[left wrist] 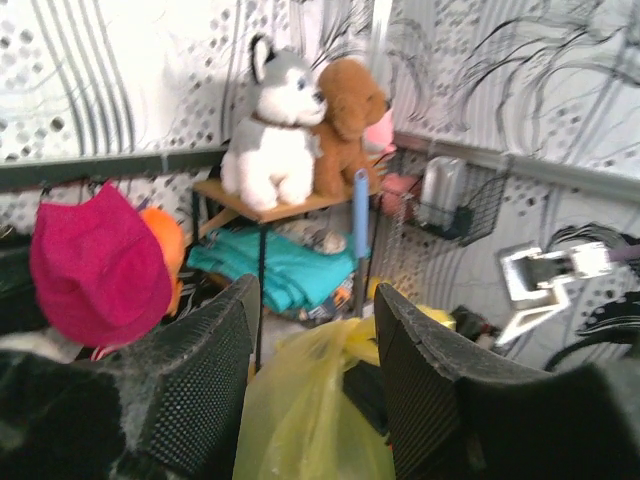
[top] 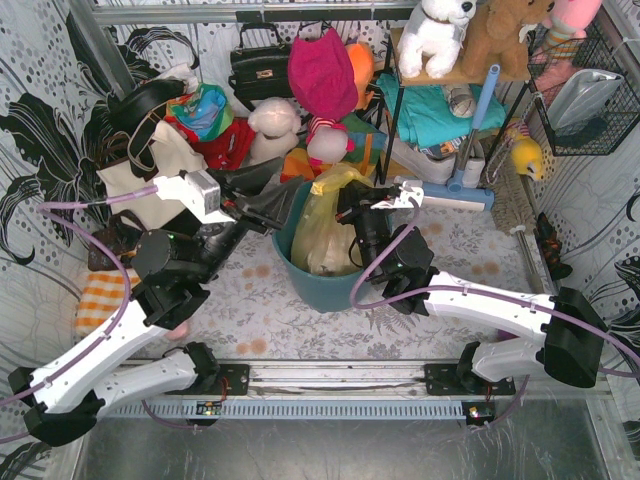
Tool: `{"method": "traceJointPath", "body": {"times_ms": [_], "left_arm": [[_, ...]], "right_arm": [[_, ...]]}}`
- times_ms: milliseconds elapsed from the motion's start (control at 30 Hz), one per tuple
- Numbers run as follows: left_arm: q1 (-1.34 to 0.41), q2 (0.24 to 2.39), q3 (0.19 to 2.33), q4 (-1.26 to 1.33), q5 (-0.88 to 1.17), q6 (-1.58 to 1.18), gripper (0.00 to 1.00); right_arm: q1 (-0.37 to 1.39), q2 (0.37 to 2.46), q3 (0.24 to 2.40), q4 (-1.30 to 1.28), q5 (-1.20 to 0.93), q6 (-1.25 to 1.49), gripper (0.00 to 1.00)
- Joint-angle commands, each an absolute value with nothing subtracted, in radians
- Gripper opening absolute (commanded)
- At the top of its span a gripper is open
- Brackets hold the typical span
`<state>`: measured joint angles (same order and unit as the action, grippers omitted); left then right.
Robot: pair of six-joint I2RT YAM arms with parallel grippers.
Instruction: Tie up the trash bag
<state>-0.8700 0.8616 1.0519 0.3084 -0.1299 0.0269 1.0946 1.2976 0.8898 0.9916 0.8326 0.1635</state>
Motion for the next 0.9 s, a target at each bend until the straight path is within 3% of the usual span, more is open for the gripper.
{"method": "traceJointPath", "body": {"times_ms": [0,200,367,600,867], "left_arm": [[-0.788,0.924,1.096,0.181,-0.142,-0.068,0.59],[-0.526,0.987,1.052,0.244,0.347,-0.282,0.61],[-0.424,1.058,1.021,0.374,0.655,-0.380,0.61],[-0.383,1.142,1.023,0.399,0.784,-0.379,0.62],[-0.378,1.202,1.026,0.376,0.782,-0.334,0.59]], "right_arm": [[1.097,1.281,0.888,1.013,0.859,0.157,0.00],[1.098,1.275,0.898,0.978,0.855,0.175,0.00],[1.098,1.275,0.903,0.959,0.851,0.195,0.00],[1.097,1.272,0.897,0.951,0.848,0.219,0.00],[1.098,1.279,0.905,0.936,0.839,0.241,0.00]]}}
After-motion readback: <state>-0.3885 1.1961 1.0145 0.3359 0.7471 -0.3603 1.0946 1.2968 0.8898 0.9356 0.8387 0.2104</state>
